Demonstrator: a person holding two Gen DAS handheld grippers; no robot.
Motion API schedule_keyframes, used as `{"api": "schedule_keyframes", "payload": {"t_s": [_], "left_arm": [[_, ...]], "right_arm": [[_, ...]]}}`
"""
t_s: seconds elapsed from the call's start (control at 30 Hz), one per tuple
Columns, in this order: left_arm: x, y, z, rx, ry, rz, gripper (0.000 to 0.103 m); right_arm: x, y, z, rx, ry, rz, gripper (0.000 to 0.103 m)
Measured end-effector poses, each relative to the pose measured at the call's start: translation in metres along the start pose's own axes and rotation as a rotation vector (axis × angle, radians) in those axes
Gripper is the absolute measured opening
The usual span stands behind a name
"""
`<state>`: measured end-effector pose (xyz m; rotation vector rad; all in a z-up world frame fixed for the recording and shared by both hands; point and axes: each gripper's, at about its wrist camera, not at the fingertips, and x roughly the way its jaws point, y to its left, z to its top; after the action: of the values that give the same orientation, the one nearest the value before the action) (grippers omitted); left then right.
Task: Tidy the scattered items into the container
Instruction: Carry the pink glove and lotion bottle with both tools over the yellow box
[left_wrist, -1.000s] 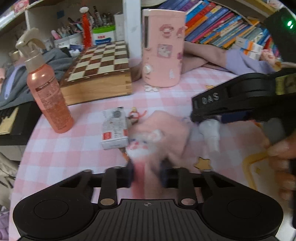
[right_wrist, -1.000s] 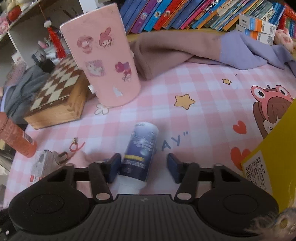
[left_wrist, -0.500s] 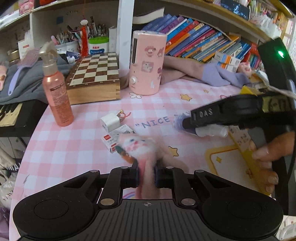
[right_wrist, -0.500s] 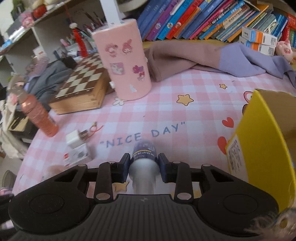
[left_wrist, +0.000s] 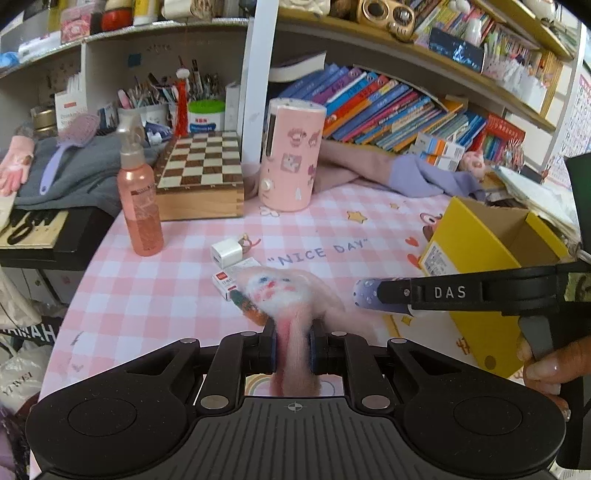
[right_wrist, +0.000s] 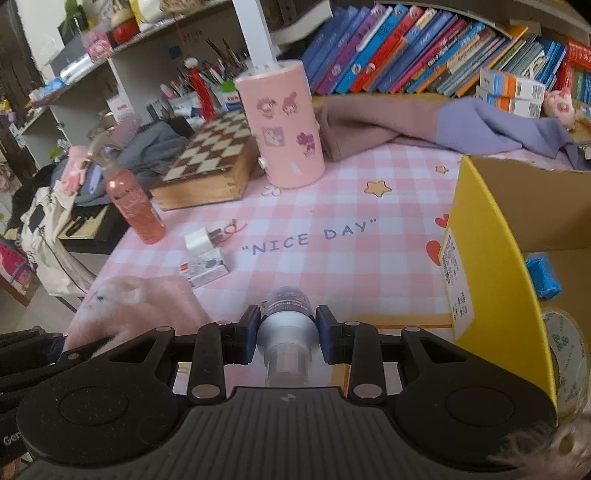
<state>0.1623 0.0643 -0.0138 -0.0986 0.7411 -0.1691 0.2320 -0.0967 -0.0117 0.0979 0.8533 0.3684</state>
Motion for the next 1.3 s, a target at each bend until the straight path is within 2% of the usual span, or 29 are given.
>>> {"api": "schedule_keyframes", "payload": {"t_s": [0.33,0.57,0.97,1.3], "left_arm": [[-0.054,-0.002,-0.01,-0.011,-0.067,-0.01,0.014],[-0.094,-0.004,-0.024,-0.007,-0.113,-0.039,0.014],[-0.148,-0.017,-0.054,0.051,-0.149,-0.109,0.014],[-0.154,-0.045,-0.065,0.119,-0.124,-0.223,0.014]], "right_arm": [[-0.055,0.017,-0.02,-0.02,-0.059,0.046,0.031],[-0.103,0.033,-0.047,-0.047,-0.103,0.055,0.031],[-0.169,0.051,-0.1,-0.045,-0.149,0.023,0.031],[-0.206,0.038,-0.13,0.038,-0.161,-0.058,0.031]]}}
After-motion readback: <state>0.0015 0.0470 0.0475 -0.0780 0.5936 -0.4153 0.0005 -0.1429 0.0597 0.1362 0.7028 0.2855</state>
